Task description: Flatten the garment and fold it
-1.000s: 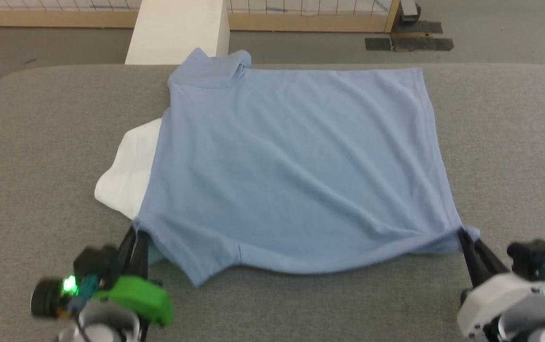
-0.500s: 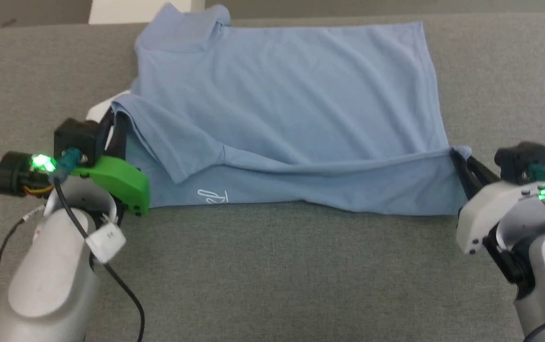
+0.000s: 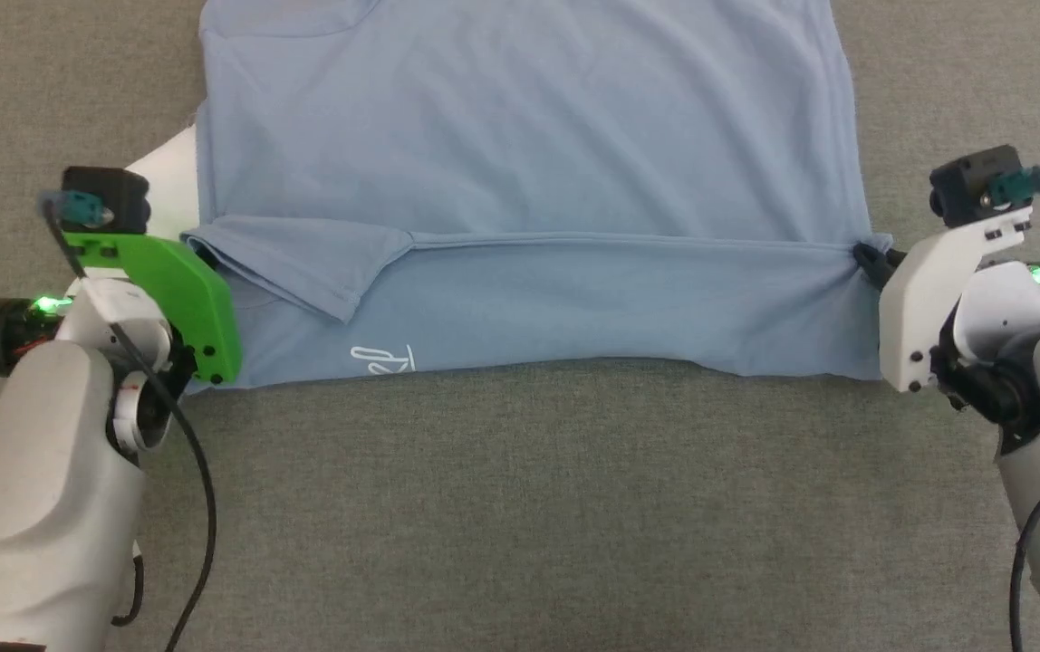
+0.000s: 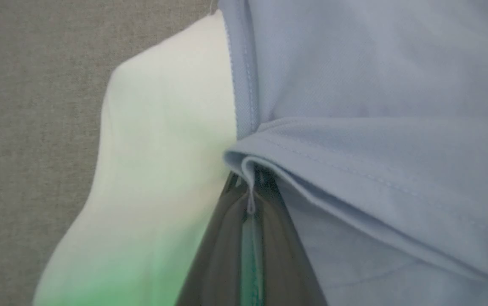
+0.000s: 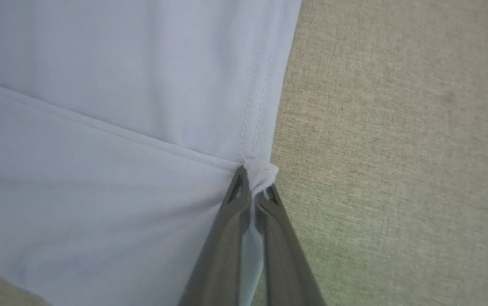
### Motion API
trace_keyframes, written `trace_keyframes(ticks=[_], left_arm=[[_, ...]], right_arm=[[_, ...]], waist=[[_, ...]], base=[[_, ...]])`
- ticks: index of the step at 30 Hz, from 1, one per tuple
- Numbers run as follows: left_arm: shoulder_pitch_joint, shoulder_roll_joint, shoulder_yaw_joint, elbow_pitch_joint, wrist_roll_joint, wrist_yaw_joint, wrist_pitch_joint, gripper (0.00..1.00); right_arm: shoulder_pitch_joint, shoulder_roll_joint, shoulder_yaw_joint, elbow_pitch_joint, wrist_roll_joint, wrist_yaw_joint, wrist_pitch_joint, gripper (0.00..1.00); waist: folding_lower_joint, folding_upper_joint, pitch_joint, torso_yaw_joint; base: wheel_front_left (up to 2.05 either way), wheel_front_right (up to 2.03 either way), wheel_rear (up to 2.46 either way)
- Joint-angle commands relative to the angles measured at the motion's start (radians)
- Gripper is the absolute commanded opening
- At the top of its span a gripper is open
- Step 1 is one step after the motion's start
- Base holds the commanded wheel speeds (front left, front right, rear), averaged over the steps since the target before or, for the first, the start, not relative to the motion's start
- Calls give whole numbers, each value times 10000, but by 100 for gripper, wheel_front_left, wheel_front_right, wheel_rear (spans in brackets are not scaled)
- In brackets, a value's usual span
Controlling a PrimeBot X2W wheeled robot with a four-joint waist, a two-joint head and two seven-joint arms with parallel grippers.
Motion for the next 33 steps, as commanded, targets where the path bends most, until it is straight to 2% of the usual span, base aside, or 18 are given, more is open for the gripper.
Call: trace_keyframes(ticks=[1, 2, 3, 8, 11, 14, 16, 20, 24, 29, 33], left_arm=[[519, -158, -82, 324, -228, -3, 400, 100], [573, -169, -19, 224, -290, 24, 334, 100], [665, -176, 89, 72, -319, 109, 121, 100], [1445, -410, 818, -913, -268, 632, -2210, 100], [2292, -764, 1230, -1650, -200, 1083, -3746, 100], [3151, -1090, 1419, -2278, -125, 1464, -4663, 100], [3922, -1365, 1544, -2690, -102, 1818, -5173, 100], [4499, -1702, 1571, -2795, -200, 2177, -5240, 100], [4605, -1814, 1491, -2672, -300, 2315, -4935, 100], [4518, -1790, 1500, -2422, -542, 2532, -4110, 100], [4339, -1873, 1757, -2034, -920, 2883, -3454, 100]], right_arm=[[-64, -49, -51, 104, 94, -19, 252, 53], [-68, -40, -101, 73, 142, -19, 339, 94], [-47, 11, -207, 1, 216, -19, 356, 100], [496, 330, -725, -644, 240, -19, -651, 100], [1192, 641, -1135, -1193, 156, -19, -1854, 100], [1975, 1096, -1601, -1680, -31, -19, -3008, 100], [2776, 1638, -1875, -2167, -234, -19, -4214, 100], [3594, 2105, -1932, -2611, -503, -19, -5566, 100], [4107, 2371, -1752, -2829, -685, -19, -6682, 100], [4422, 2495, -1481, -2804, -747, -19, -7390, 100], [4462, 2521, -1357, -2693, -726, -19, -7556, 100]], waist=[[-1, -1, -72, 71], [-1, -1, -126, 102], [-1, -1, -208, 133], [-1, -1, -769, 262], [-1, -1, -1183, 365], [-1, -1, -1514, 436], [-1, -1, -1737, 433], [-1, -1, -1888, 348], [-1, -1, -1930, 143], [-1, -1, -1932, -179], [-1, -1, -1936, -443]], base=[[0, 0, 0], [0, 0, 0], [0, 0, 0], [0, 0, 0], [0, 0, 0], [0, 0, 0], [0, 0, 0], [0, 0, 0], [0, 0, 0], [0, 0, 0], [0, 0, 0]])
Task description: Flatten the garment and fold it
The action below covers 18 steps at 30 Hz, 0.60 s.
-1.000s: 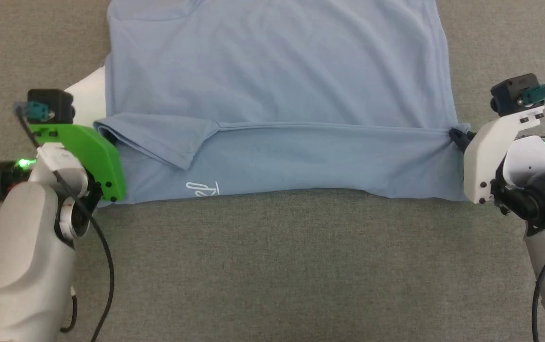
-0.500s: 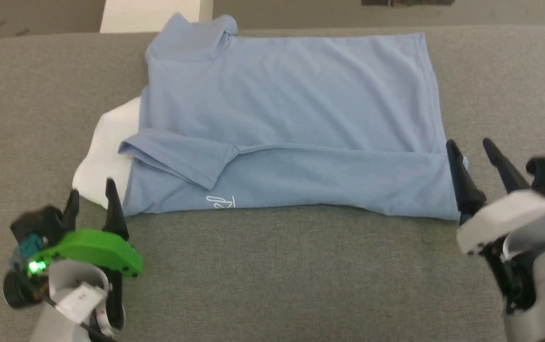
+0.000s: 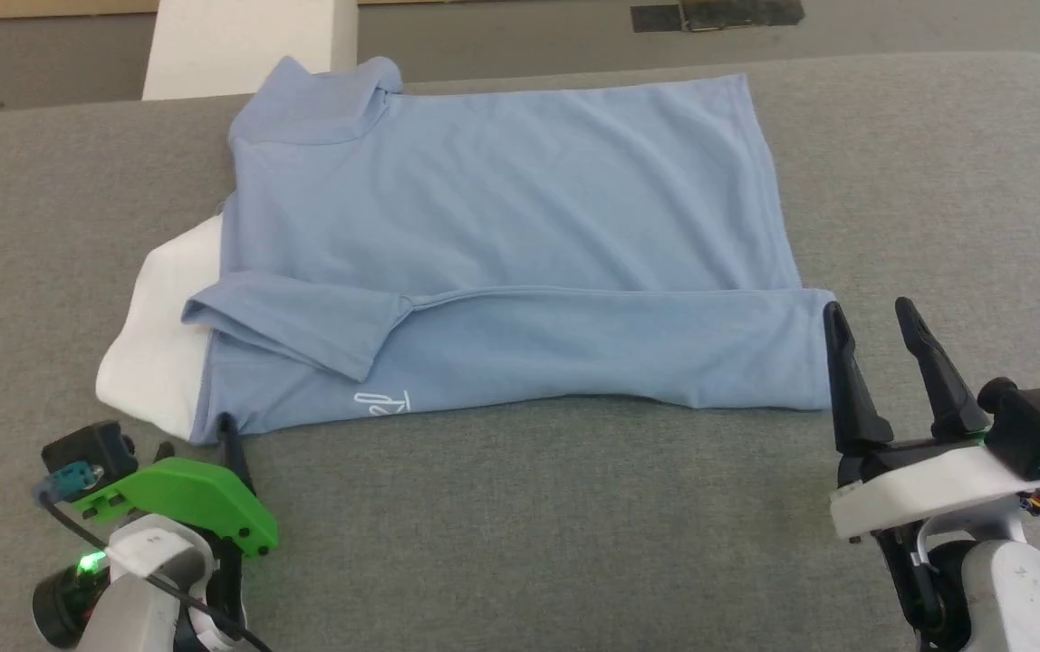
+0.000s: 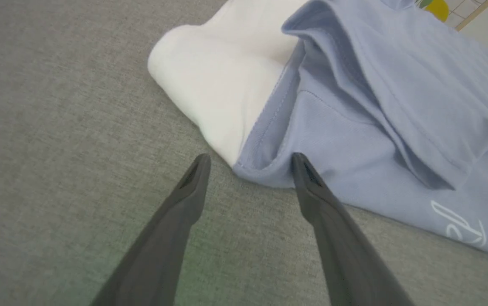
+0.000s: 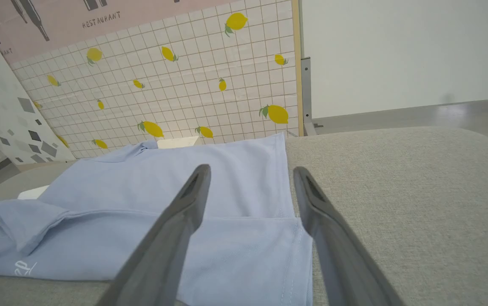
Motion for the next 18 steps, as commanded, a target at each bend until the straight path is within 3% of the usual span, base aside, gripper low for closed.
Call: trace_keyframes(ticks=[1, 5, 6, 7, 8, 9, 15, 18], left_arm=[[-186, -41, 106, 124, -244, 125, 181, 100], [-283, -5, 296, 532, -593, 409, 946, 100], [-302, 27, 291, 600, -689, 389, 1170, 93], [-321, 61, 313, 609, -758, 350, 1259, 45], [-343, 106, 347, 599, -786, 319, 1260, 5], [-356, 158, 359, 584, -791, 265, 1239, 0], [-445, 230, 248, 514, -812, -57, 1062, 0], [-534, 230, 200, 524, -828, -188, 963, 0]], right_arm=[[105, 22, 45, 45, -54, -15, -64, 100], [94, 29, 132, 84, -48, -15, -59, 100], [90, 29, 148, 82, -35, -15, -64, 100], [90, 30, 161, 86, -44, -15, -54, 100], [85, 30, 169, 89, -48, -15, -48, 100], [81, 31, 161, 96, -84, -15, -38, 100], [-159, 32, -167, 277, -573, -15, 107, 100], [-460, 32, -611, 713, -468, -15, 869, 100]], waist=[[1, 0, 0, -198], [1, 0, -4, -405], [1, 0, -3, -438], [1, 0, 2, -464], [1, 0, 6, -481], [1, 0, 8, -492], [1, 0, 59, -325], [1, 0, 133, -207]], base=[[0, 0, 0], [0, 0, 0], [0, 0, 0], [0, 0, 0], [0, 0, 0], [0, 0, 0], [0, 0, 0], [0, 0, 0]])
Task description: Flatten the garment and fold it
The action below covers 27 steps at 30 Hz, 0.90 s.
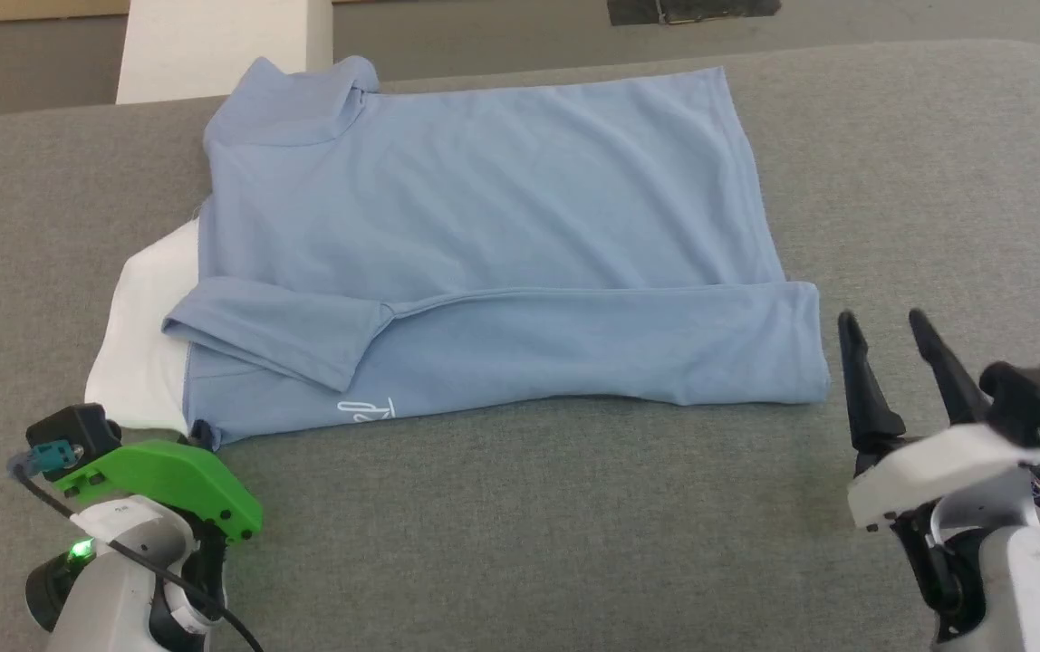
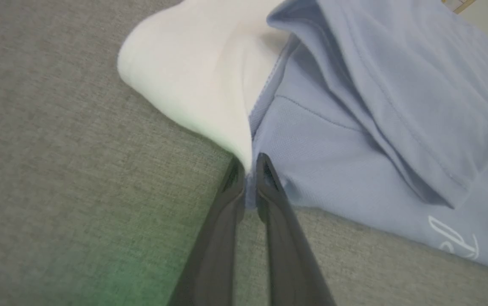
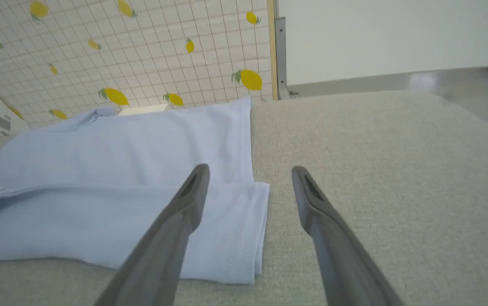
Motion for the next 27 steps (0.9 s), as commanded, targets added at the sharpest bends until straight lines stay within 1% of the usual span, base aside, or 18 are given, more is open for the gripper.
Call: trace_keyframes(ticks=[1, 4, 7, 10, 12, 13, 14, 15, 16, 17, 19, 23, 25, 27], left_arm=[[-118, -22, -88, 66, -11, -70, -77, 0], [-198, -86, -206, 103, 9, -159, -154, 0], [-319, -144, -306, 179, 20, -262, -259, 0], [-464, -222, -399, 262, 37, -344, -384, 0], [-574, -256, -460, 332, 61, -407, -479, 0], [-631, -252, -506, 368, 102, -459, -556, 0], [-673, -233, -565, 395, 161, -516, -628, 0], [-710, -226, -618, 447, 217, -563, -718, 0], [-731, -216, -673, 485, 291, -590, -813, 0], [-755, -177, -737, 527, 421, -613, -971, 0], [-788, -83, -771, 590, 612, -651, -1313, 0], [-634, 198, -786, 486, 1062, -524, -1901, 0], [-387, 345, -759, 210, 1200, -392, -1973, 0], [-9, 540, -768, -209, 1341, -225, -1829, 0]], right_arm=[[-277, 11, -167, 374, 16, -15, 796, 100], [-696, 11, -302, 894, 81, -15, 2455, 100], [-1078, 12, -429, 1368, -136, -15, 4465, 100], [-1360, 12, -583, 1433, -674, -15, 5928, 100], [-1504, 12, -667, 1395, -734, -15, 6782, 100], [-1559, 12, -674, 1351, -755, -15, 7207, 94], [-1589, 12, -663, 1289, -797, -15, 7496, 80], [-1614, 12, -658, 1181, -832, -15, 7774, 40], [-1618, 12, -683, 1095, -807, -15, 7964, 28], [-1597, 12, -715, 986, -736, -15, 8166, 0], [-1528, 12, -779, 711, -554, -15, 8260, 0], [-1272, 12, -822, 8, -276, -15, 7830, 0], [-1014, 12, -868, -404, -139, -15, 7656, 0], [-664, 12, -939, -841, -47, -15, 7632, 0]], waist=[[1, 0, 83, 103], [1, 0, 180, 240], [1, 0, 304, 390], [1, 0, 446, 538], [1, 0, 542, 638], [1, 0, 583, 684], [1, 0, 611, 724], [1, 0, 634, 761], [1, 0, 640, 783], [1, 0, 634, 807], [1, 0, 568, 840], [1, 0, 232, 823], [1, 0, 2, 790], [1, 0, -219, 755]], base=[[0, 0, 0], [0, 0, 0], [0, 0, 0], [0, 0, 0], [0, 0, 0], [0, 0, 0], [0, 0, 0], [0, 0, 0], [0, 0, 0], [0, 0, 0], [0, 0, 0], [0, 0, 0], [0, 0, 0], [0, 0, 0]])
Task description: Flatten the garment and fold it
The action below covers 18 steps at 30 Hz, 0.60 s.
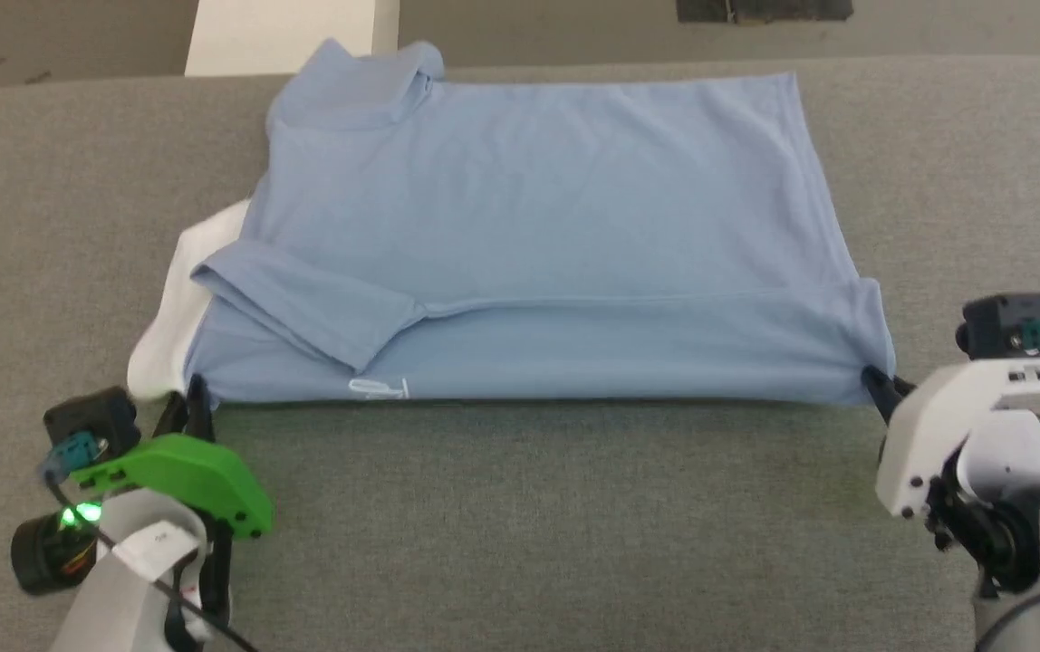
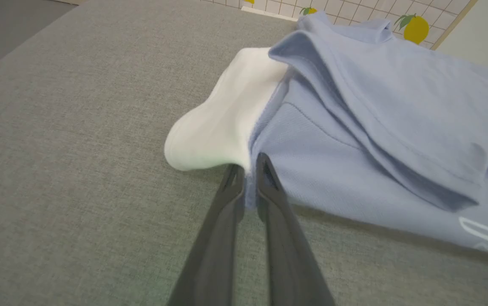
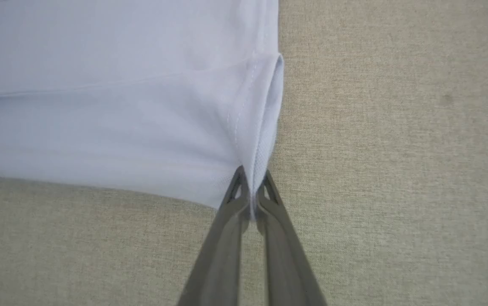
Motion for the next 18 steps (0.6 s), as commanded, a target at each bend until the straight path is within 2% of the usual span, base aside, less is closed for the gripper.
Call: trace_keyframes(ticks=[1, 5, 10, 14, 18], left_arm=[[450, 227, 53, -360, 120, 195, 191, 0], [1537, 600, -72, -1529, 263, 622, 1175, 0], [2846, 755, -209, -2745, 154, 1076, 2270, 0], [3495, 797, -479, -2925, 58, 1151, 2877, 0], [3549, 778, -744, -2660, 55, 1079, 3126, 0]], right_arm=[[410, -13, -107, -353, 77, -15, -14, 0], [1500, -13, -334, -1381, 243, -15, 442, 0], [2872, -13, -731, -2164, 661, -15, 1074, 0], [3546, -13, -964, -1921, 864, -15, 1126, 0], [3641, -13, -946, -1050, 1032, -15, 736, 0]], waist=[[-1, 0, -417, -79], [-1, 0, -716, -91], [-1, 0, -882, -82], [-1, 0, -876, -80], [-1, 0, -781, -110]], base=[[0, 0, 0], [0, 0, 0], [0, 0, 0], [0, 0, 0], [0, 0, 0]])
